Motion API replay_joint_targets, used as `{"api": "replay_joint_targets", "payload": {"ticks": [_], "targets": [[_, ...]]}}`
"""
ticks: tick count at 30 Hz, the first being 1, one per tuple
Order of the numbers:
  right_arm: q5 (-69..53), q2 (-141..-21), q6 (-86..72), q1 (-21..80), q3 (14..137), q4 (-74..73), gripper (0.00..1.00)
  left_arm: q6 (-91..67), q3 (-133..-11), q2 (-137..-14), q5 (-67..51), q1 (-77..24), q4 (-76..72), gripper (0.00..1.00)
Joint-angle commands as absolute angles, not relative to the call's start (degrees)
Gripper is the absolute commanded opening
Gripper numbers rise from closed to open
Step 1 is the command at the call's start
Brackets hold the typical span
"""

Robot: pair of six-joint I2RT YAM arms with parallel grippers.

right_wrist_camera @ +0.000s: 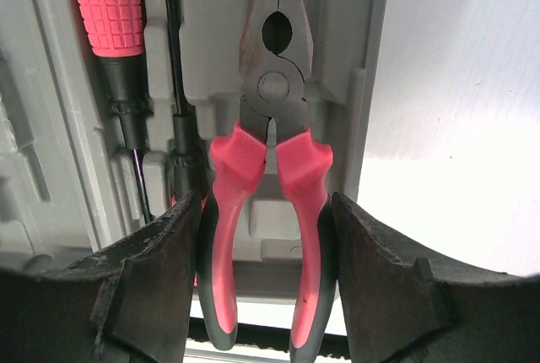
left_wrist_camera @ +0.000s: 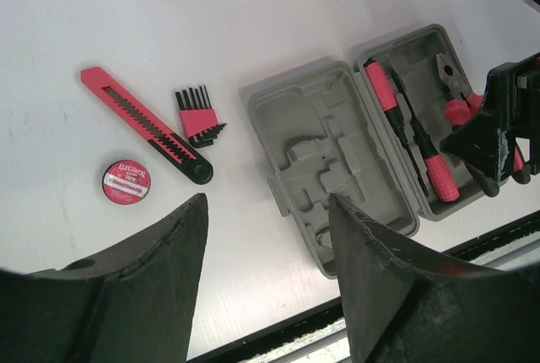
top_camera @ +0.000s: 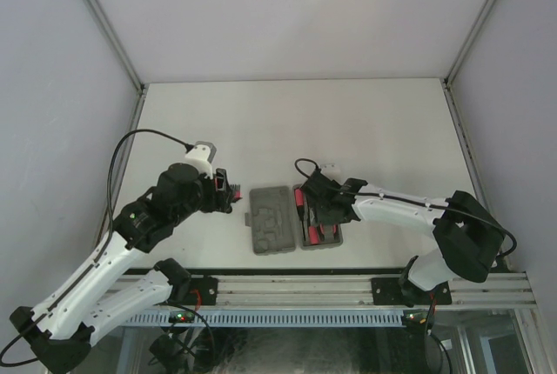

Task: Sort the tools into containers
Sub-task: Place the pliers in the storage box.

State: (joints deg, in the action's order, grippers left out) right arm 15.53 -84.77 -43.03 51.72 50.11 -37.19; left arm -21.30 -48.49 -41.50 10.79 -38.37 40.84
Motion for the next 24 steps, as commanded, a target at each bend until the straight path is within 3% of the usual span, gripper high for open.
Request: {"api": "replay_joint_targets", "payload": {"ticks": [1, 12, 24], "targets": [[16.49, -83.99, -41.93, 51.39, 53.04, -36.30, 0.33, -19.98, -47.97, -41.47, 10.79, -37.97, 38.86, 0.63], [16.61, -84.55, -41.53, 51.29, 53.35, -37.09, 0.50, -19.93, -47.89, -41.43, 10.76, -37.97, 38.85, 0.63], [16.79, -84.22, -40.81, 51.41, 54.15, -37.88, 0.61, -19.95, -47.84, -41.48, 10.69, -37.97, 38.85, 0.63]]}}
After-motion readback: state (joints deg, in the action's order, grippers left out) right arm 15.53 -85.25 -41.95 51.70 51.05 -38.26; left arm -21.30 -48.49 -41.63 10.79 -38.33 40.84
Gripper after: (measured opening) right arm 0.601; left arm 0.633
